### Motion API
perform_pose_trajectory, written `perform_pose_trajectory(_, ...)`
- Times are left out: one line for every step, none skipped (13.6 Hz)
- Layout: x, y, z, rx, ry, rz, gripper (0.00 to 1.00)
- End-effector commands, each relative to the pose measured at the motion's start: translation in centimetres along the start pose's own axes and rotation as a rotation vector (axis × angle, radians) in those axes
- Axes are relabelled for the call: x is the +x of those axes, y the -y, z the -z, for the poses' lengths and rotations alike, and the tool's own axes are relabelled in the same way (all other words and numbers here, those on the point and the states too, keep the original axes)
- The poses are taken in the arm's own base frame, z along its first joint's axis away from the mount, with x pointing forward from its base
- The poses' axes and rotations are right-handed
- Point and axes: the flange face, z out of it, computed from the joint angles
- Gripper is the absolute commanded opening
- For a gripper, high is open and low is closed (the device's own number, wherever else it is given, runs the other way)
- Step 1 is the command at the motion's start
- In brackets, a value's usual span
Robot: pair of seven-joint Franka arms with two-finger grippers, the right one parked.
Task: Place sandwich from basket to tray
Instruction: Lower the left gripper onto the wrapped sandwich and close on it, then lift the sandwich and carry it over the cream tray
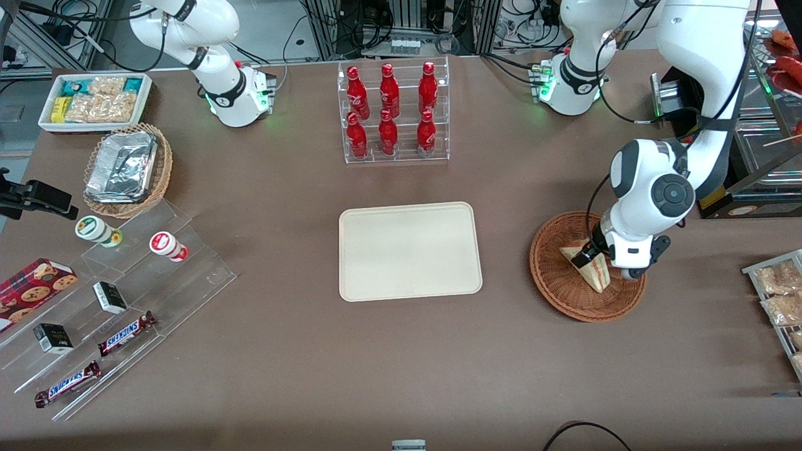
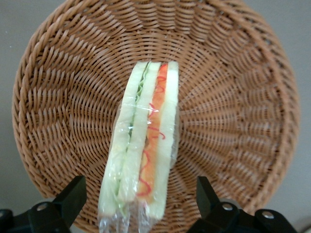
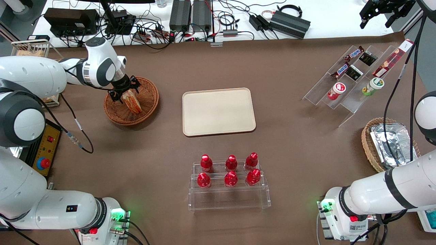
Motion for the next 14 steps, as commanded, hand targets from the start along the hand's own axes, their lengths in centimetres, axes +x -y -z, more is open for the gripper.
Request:
perform_pose_trajectory(0.2, -0.7, -1.2, 0.016, -0.017, -0.012, 1.0)
perform_pose_trajectory(0.4, -0.6, -1.4, 0.013, -0.019, -0.011, 1.0)
perform_pose_trajectory(0.4, -0.7, -1.3, 0.01, -0.021, -0.011, 0.94)
perform_pose_trajectory(0.3, -0.7, -1.4, 0.013, -0.019, -0.009, 0.54)
perform_pose_trajectory(0.5, -0.6, -1.2, 0.012, -0.02, -0.006, 0.06)
perform_pose_trajectory(0.5, -0.6, -1.2, 0.011, -0.019, -0.002, 0.0)
perform_pose_trajectory(0.6, -0.5, -1.2, 0.012, -0.018, -0.002, 0.0)
perform_pose_trajectory(0.8, -0.6, -0.7, 0.011, -0.021, -0.001, 0.0)
perform_pose_trajectory(0.8, -0.6, -0.3, 0.015, -0.019, -0.001, 0.0)
perform_pose_trajectory(0.7, -0.7, 0.2, 0.021, -0.014, 0.0, 0.0)
perform_pose_trajectory(0.6, -0.8, 0.7, 0.033, -0.007, -0.002, 0.0)
perform_pose_trajectory(0.4, -0.9, 1.8, 0.04, -0.006, -0.01, 0.0)
perform_pose_trajectory(0.2, -1.2, 2.8, 0.045, -0.005, -0.016, 0.0)
perform_pose_trajectory(0.2, -1.5, 4.3, 0.052, -0.002, -0.016, 0.0)
